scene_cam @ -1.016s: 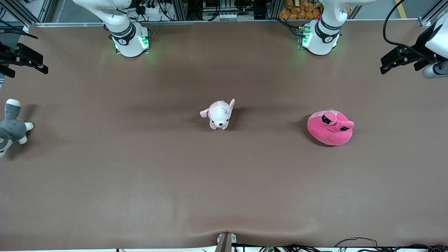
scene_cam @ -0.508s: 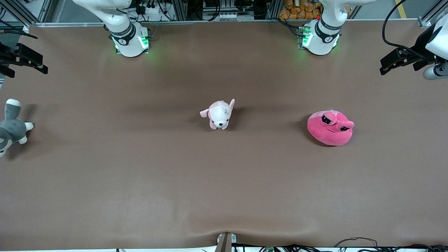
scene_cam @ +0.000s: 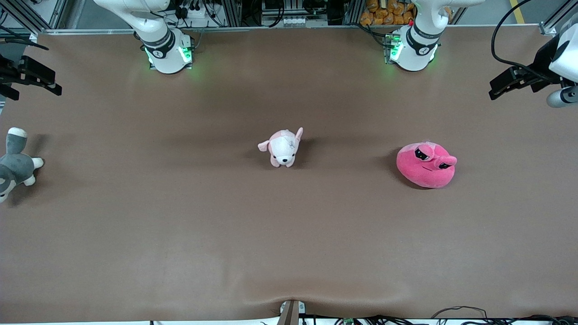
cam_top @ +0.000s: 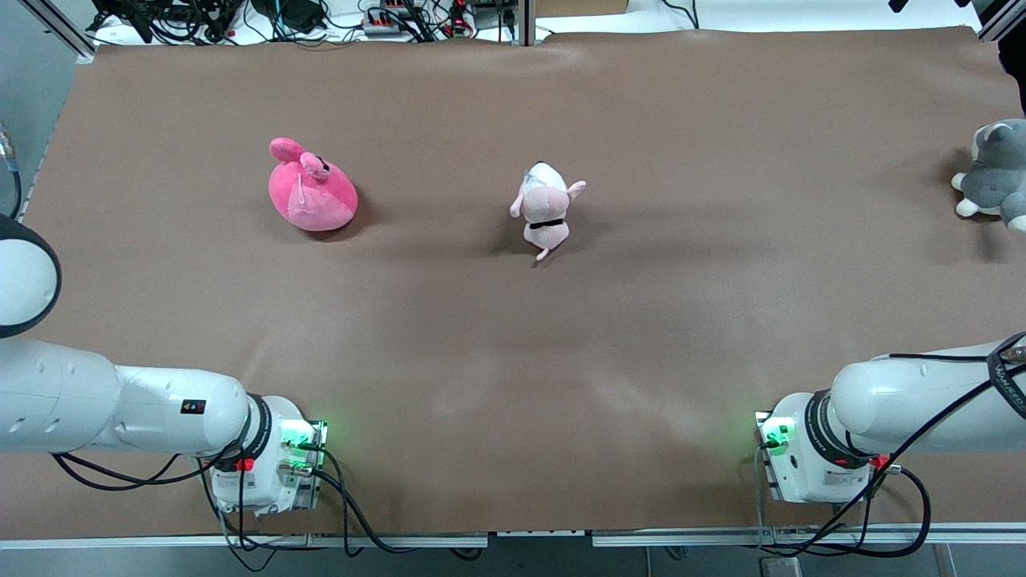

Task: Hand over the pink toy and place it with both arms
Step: 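Reach the left gripper toward the pink plush toy, then lower the left gripper and close it on the pink plush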

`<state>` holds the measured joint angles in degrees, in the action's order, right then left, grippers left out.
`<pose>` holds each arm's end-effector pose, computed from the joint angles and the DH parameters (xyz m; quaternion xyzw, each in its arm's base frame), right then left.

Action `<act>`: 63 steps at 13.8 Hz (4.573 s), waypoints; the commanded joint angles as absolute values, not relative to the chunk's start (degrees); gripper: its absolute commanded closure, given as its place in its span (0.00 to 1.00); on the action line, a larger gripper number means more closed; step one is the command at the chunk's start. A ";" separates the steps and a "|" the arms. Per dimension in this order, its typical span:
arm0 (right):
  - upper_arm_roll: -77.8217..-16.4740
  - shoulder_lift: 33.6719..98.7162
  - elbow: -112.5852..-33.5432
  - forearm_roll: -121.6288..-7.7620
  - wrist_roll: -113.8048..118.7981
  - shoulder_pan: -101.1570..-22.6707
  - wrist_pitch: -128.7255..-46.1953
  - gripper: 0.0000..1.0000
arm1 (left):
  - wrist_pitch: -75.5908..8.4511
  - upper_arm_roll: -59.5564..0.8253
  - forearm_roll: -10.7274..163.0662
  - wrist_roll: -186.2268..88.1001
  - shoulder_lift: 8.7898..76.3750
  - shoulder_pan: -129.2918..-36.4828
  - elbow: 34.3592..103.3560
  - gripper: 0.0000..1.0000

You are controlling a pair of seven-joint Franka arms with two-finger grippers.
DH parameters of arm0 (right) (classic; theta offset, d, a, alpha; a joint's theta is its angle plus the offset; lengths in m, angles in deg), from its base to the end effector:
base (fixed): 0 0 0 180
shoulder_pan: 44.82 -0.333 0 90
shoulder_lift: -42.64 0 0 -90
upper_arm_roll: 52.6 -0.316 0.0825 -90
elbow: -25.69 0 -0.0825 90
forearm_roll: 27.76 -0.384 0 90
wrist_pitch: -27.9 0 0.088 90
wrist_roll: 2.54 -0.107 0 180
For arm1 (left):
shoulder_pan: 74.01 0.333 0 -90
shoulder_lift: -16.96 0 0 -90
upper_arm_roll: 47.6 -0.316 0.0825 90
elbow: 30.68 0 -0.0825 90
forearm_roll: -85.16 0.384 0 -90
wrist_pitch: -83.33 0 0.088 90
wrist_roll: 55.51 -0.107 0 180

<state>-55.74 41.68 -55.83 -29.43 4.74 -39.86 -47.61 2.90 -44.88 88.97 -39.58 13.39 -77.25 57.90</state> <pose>0.5206 -0.0126 0.6804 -0.9977 -0.0506 0.0428 0.0173 0.5151 -0.0467 0.6557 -0.9944 -0.0911 0.0327 0.0414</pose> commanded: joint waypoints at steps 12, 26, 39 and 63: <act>-56.11 40.44 -56.92 -30.31 4.50 -39.28 -47.60 0.00 | -2.62 -45.32 88.41 -18.98 15.20 -75.42 64.32 0.00; -56.11 40.62 -56.84 -30.22 4.50 -39.19 -47.69 0.00 | -14.40 -44.88 88.76 20.05 20.11 -75.33 74.88 0.00; -56.11 40.88 -56.66 -30.14 5.02 -39.10 -47.78 0.00 | -23.19 -44.88 85.16 30.62 27.77 -73.49 79.00 0.00; -56.11 47.48 -53.58 -23.11 4.50 -39.54 -56.66 0.00 | -28.92 -42.34 75.85 30.70 29.27 -72.34 79.81 1.00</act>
